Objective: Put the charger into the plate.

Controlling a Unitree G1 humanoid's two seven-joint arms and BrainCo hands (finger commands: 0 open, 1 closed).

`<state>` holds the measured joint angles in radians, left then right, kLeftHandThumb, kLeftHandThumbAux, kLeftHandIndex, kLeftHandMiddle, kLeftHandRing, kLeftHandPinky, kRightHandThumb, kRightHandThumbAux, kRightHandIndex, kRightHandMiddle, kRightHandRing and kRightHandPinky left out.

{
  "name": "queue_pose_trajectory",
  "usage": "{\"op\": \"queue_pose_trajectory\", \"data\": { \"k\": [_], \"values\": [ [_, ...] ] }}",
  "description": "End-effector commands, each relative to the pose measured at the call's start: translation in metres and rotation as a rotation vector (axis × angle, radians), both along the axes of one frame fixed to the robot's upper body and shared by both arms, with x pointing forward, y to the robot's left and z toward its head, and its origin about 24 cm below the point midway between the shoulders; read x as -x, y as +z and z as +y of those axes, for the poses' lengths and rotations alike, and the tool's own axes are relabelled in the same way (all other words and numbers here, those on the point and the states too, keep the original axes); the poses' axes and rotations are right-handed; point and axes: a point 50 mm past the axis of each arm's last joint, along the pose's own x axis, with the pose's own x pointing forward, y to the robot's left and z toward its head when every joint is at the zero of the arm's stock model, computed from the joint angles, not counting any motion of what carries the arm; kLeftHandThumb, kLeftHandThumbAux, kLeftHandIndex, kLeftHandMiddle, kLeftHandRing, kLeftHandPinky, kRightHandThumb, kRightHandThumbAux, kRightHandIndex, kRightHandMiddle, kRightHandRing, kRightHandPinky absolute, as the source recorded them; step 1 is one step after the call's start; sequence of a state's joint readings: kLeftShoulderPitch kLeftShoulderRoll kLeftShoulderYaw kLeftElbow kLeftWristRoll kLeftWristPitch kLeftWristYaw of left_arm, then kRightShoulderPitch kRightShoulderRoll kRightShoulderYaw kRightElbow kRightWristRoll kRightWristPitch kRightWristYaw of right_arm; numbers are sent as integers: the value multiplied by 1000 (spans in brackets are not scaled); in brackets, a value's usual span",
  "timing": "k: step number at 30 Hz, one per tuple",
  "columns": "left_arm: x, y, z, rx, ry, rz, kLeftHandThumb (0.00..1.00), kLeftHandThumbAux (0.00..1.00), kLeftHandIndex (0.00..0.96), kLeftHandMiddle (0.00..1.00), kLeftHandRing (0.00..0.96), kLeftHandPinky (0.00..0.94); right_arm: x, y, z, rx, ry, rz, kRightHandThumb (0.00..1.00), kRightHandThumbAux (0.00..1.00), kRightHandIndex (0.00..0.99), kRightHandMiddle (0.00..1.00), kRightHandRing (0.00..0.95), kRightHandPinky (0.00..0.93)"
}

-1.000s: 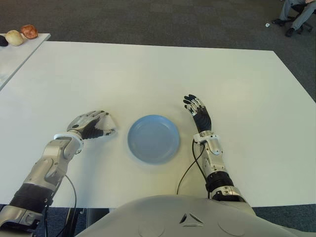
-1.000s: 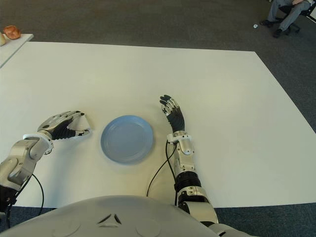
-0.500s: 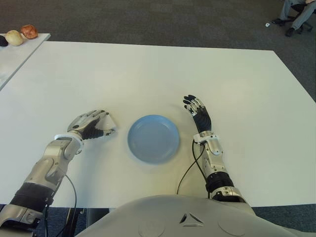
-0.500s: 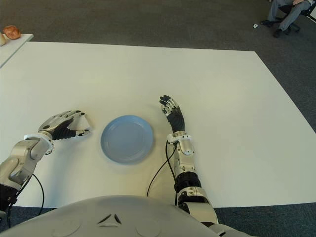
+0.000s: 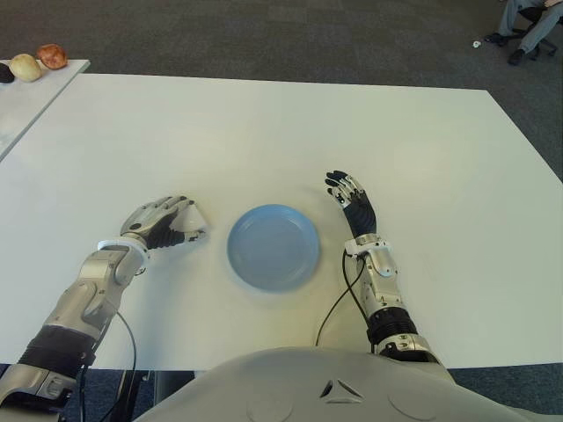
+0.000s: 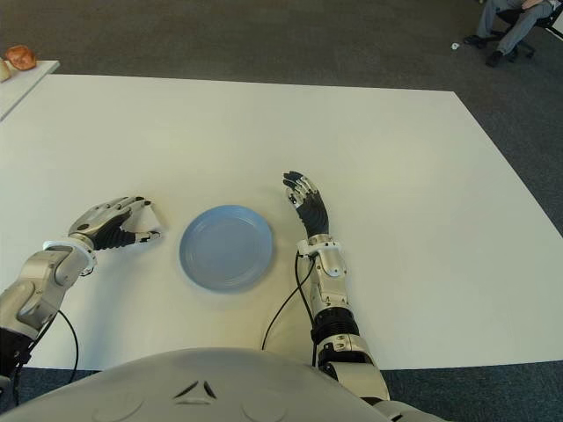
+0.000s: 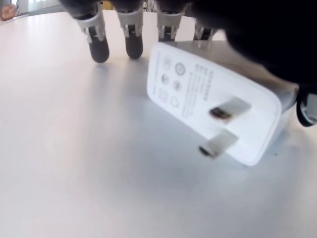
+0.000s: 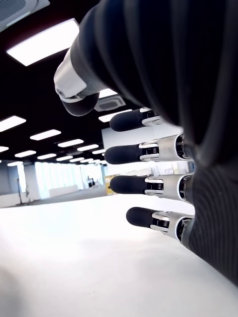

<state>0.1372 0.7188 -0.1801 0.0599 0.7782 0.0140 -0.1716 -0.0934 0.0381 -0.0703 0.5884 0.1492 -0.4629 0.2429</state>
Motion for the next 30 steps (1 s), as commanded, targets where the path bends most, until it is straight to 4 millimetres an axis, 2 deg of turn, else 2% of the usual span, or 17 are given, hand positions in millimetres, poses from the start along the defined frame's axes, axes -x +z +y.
{"op": "queue_pose_trajectory", "data": {
  "k": [1, 9, 19, 24, 26, 27, 29, 30],
  "values": [
    [9, -11, 1, -22, 10, 52, 131, 256, 0, 30, 23, 99, 24, -30, -5, -17, -21, 168, 26, 632, 199, 235, 181, 158],
    [12, -14, 2, -27, 14, 34, 165, 270, 5, 47, 51, 137, 24, -29, -6, -12, -21, 157, 26, 628, 205, 238, 184, 161],
    [15, -18, 5, -29, 9, -17, 269, 364, 65, 128, 139, 223, 24, -29, -6, -12, -17, 154, 32, 624, 219, 241, 184, 156],
    [15, -20, 6, -32, 9, -44, 337, 427, 137, 229, 228, 295, 25, -28, -6, -13, -16, 152, 37, 621, 222, 243, 183, 152],
    [15, -19, 6, -31, 8, -61, 390, 469, 224, 318, 314, 358, 25, -28, -6, -12, -16, 151, 40, 624, 224, 243, 183, 157],
    [15, -19, 6, -33, 7, -75, 399, 473, 237, 331, 327, 367, 25, -28, -6, -13, -17, 151, 41, 624, 225, 243, 183, 158],
    [15, -19, 6, -41, 8, -102, 459, 504, 307, 426, 418, 413, 25, -28, -7, -14, -18, 151, 43, 627, 228, 244, 184, 162],
    [15, -20, 6, -45, 9, -114, 548, 572, 350, 472, 469, 444, 25, -28, -7, -14, -18, 151, 43, 627, 231, 246, 185, 162]
  ]
}}
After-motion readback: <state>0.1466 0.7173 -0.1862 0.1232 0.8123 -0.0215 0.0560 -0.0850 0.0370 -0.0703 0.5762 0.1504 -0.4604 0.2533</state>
